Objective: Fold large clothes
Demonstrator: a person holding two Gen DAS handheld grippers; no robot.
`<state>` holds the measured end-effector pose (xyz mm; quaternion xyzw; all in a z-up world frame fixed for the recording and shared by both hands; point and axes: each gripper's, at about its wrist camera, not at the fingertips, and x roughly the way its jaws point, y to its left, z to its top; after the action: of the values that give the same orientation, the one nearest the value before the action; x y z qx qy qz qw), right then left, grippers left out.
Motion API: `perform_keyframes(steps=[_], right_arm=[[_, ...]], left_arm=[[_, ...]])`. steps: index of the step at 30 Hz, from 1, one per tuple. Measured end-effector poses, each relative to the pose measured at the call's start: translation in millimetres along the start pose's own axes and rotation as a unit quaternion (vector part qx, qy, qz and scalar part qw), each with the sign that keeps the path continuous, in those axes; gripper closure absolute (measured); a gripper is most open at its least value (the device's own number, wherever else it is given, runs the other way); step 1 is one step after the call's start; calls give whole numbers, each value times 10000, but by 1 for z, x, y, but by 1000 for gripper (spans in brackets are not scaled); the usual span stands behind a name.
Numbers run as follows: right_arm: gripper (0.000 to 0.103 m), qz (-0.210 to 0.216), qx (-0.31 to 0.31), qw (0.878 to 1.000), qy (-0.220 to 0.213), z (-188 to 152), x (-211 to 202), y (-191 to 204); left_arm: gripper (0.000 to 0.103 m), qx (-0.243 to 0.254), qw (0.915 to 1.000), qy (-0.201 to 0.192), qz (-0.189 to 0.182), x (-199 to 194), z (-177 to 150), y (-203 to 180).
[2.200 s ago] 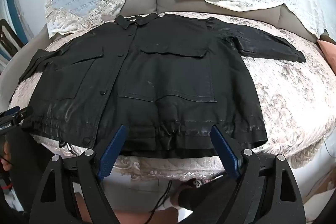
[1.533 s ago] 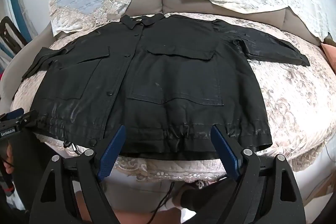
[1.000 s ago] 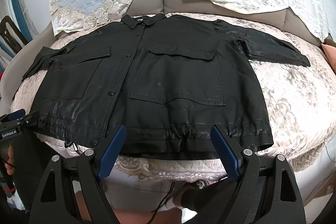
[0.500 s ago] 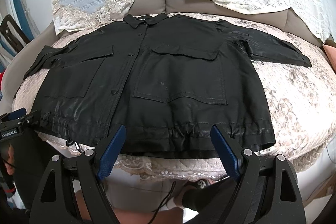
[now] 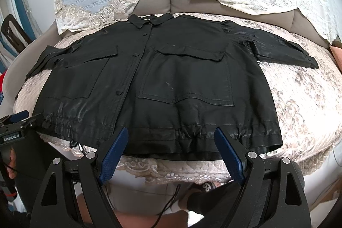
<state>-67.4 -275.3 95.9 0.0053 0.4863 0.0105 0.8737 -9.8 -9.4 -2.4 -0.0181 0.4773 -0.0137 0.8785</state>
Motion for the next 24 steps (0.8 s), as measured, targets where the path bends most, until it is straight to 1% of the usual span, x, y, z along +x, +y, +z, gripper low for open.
perform_keyframes(steps=[24], right_arm=[[20,48,-74,10000,-1,1,1,4]], left_arm=[[6,-24,10000,14,-34,1,-2,-1]])
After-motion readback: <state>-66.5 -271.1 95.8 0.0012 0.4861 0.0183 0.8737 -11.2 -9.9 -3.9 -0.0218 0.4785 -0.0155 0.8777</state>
